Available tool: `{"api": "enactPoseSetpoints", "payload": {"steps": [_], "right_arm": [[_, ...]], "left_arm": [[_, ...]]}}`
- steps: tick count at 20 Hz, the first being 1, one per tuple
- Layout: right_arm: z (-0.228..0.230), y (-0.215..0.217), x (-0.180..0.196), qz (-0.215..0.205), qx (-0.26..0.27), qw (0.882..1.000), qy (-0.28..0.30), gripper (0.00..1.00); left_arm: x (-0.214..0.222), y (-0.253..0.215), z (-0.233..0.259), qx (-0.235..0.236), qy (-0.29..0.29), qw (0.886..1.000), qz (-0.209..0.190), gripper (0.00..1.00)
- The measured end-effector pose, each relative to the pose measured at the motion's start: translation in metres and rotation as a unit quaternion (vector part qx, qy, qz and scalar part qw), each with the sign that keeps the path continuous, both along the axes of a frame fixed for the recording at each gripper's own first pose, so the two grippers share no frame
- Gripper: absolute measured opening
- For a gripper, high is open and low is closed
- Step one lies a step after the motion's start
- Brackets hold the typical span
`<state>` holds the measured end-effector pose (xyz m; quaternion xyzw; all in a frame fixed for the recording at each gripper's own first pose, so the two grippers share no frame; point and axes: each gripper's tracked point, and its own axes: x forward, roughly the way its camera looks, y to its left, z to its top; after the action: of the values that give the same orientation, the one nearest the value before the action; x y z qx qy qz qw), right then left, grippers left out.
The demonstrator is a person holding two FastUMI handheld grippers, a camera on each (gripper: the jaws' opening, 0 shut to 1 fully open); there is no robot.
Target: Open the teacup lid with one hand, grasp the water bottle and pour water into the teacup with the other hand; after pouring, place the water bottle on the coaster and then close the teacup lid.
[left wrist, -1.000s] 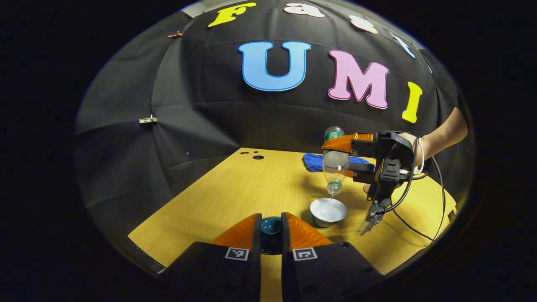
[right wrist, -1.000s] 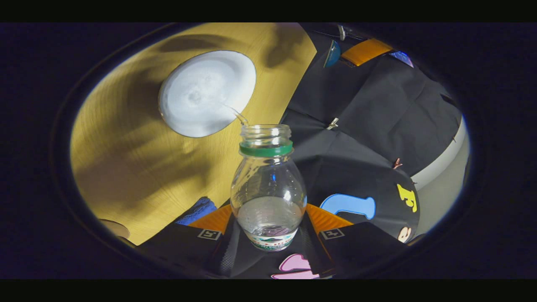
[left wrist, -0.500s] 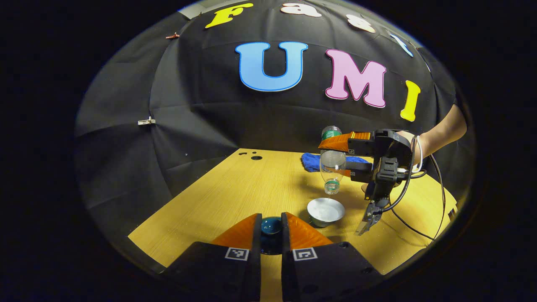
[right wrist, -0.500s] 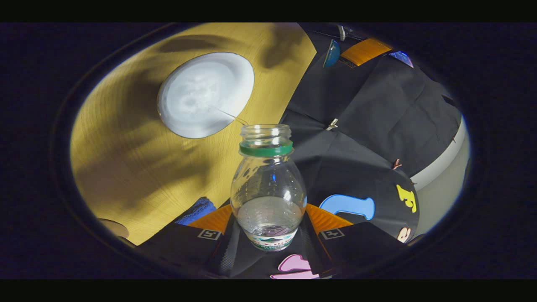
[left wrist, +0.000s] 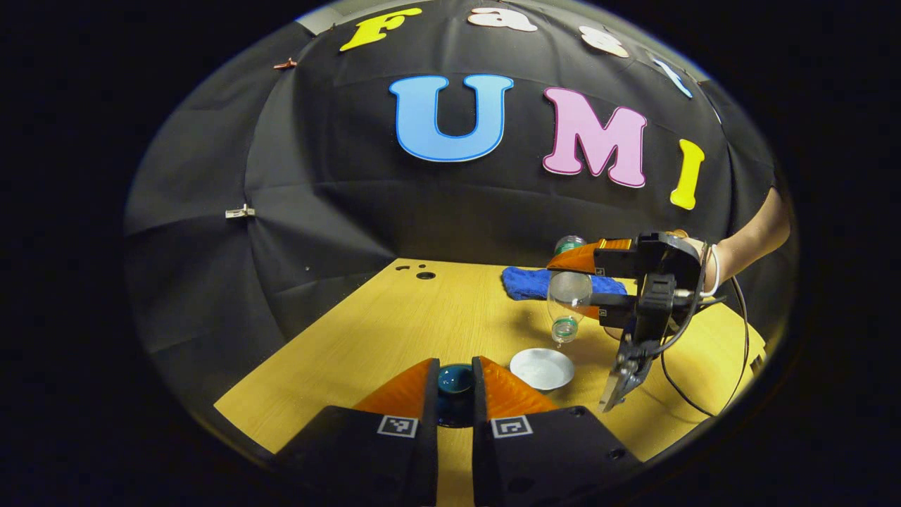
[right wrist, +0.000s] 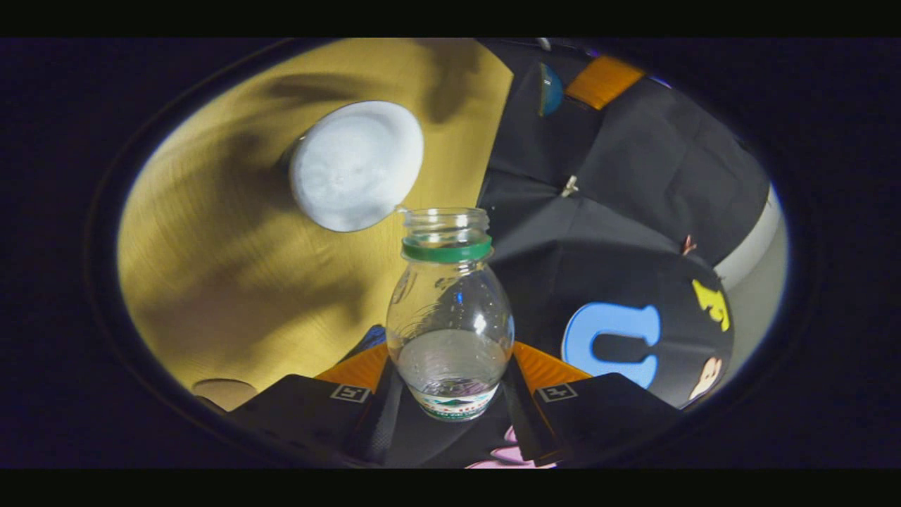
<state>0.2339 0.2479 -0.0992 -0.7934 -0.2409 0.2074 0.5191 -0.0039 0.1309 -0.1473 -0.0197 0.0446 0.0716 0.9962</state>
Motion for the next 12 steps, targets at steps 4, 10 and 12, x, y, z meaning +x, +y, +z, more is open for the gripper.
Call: {"api": "enactPoseSetpoints", "payload": {"steps": [4,10,12], "right_arm": [[0.022,-0.028,0.002,-0.097,0.153,0.980,0.087,0.70],[0.035,-0.087,0.008,-0.229,0.390,0.863,0.227,0.71],[0.045,-0.107,0.006,-0.247,0.451,0.819,0.255,0.71]], "left_arm": [[0.003,-0.002,0.014,-0.007,-0.003,1.000,-0.007,0.24],[0.017,-0.008,0.033,-0.043,-0.014,0.999,-0.013,0.24],[0.023,-0.011,0.035,-0.045,-0.013,0.999,-0.016,0.24]]}}
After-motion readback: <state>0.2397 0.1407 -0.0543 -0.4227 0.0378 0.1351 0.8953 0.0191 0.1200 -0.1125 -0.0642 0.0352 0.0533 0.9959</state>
